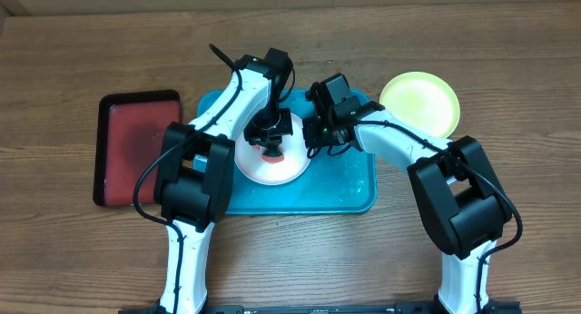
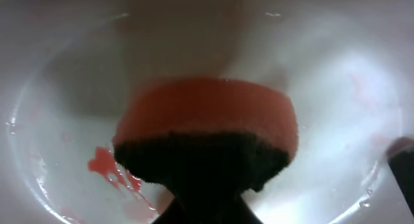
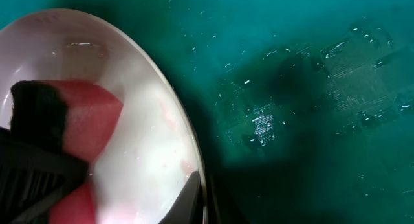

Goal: Clean dirty plates on tray and stack at the side
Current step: 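Scrub the white plate's red stain with the sponge, right gripper holding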

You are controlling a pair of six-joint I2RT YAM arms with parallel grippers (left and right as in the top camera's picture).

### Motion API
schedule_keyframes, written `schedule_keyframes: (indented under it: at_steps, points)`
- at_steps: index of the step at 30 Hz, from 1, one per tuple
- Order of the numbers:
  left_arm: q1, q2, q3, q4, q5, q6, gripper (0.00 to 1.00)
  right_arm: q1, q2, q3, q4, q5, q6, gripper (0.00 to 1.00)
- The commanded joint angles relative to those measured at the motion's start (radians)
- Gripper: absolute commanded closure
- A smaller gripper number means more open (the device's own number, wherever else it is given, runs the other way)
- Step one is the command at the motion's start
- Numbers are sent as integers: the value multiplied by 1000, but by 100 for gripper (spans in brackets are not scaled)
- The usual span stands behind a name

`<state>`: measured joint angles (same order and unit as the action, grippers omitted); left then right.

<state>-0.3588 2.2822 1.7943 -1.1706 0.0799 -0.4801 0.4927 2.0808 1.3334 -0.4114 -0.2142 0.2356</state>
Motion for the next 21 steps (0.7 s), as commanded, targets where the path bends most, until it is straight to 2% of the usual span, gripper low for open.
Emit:
schedule_keyframes:
  at_steps: [1,4,6,8,13,21]
  points:
    - [8,38,9,3,-69,-11,78,0,43,-22,-9,64,0,96]
    - [26,29,20,-11,-71,21,74,0,43,-22,-7,64,0,96]
    - [39,24,40,-31,-54,40,66,0,43,-22,-4,64,0,96]
    - [52,23,74,-58,-34,67,62,0,43,-22,-1,64,0,96]
    - [74,23,159,-113,11,100,59,0,43,-22,-1,64,0,95]
    - [69,24,158,-110,25,104,59,0,43,-22,-2,64,0,95]
